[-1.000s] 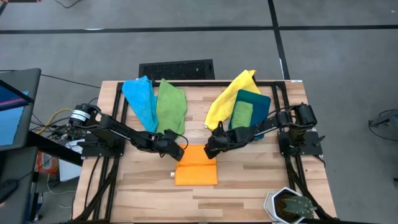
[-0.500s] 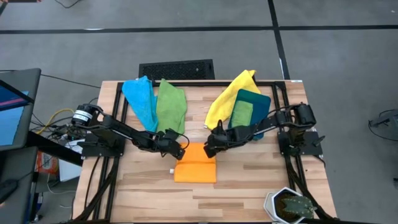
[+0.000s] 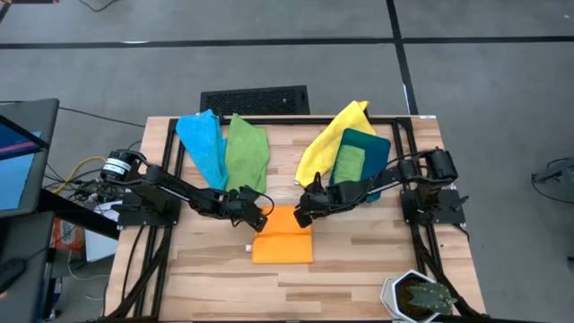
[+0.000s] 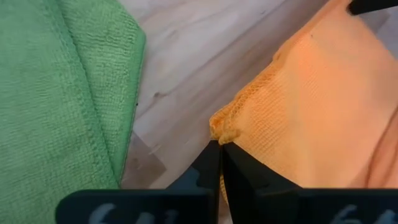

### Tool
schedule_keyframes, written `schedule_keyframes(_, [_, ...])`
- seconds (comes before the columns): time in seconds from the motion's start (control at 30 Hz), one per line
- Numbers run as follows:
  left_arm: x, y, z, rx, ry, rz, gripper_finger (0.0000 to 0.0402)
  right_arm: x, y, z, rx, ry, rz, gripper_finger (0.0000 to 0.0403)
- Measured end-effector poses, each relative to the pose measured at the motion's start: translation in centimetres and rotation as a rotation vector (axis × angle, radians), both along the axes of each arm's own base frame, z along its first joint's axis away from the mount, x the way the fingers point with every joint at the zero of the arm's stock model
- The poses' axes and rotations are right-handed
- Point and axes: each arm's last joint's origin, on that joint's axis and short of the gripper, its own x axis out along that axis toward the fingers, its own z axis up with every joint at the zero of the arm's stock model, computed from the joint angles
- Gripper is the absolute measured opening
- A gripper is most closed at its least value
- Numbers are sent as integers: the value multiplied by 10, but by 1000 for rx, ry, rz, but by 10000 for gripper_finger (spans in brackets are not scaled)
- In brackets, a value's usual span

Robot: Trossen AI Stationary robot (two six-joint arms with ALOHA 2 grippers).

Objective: Fold microfiber towels
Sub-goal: Fold the orange microfiber cloth

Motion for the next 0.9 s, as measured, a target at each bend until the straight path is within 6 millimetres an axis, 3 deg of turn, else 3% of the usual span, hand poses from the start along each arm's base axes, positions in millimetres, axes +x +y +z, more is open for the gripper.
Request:
schedule_keyframes(0.27, [-3, 0, 15, 2, -45, 4, 0, -4, 9, 17, -38, -50, 39, 4])
schedule_keyframes(0.53, [-8, -18, 27, -16, -98, -56, 0, -11, 43, 19, -60, -64, 90, 5])
schedule_keyframes(0.73, [-12, -33, 35, -43, -150, -98, 0, -19, 68, 32, -130, -133, 148, 5])
schedule_keyframes(0.9, [-16, -48, 38, -74, -166, -140, 0, -19, 97, 47, -147, -209, 302, 5])
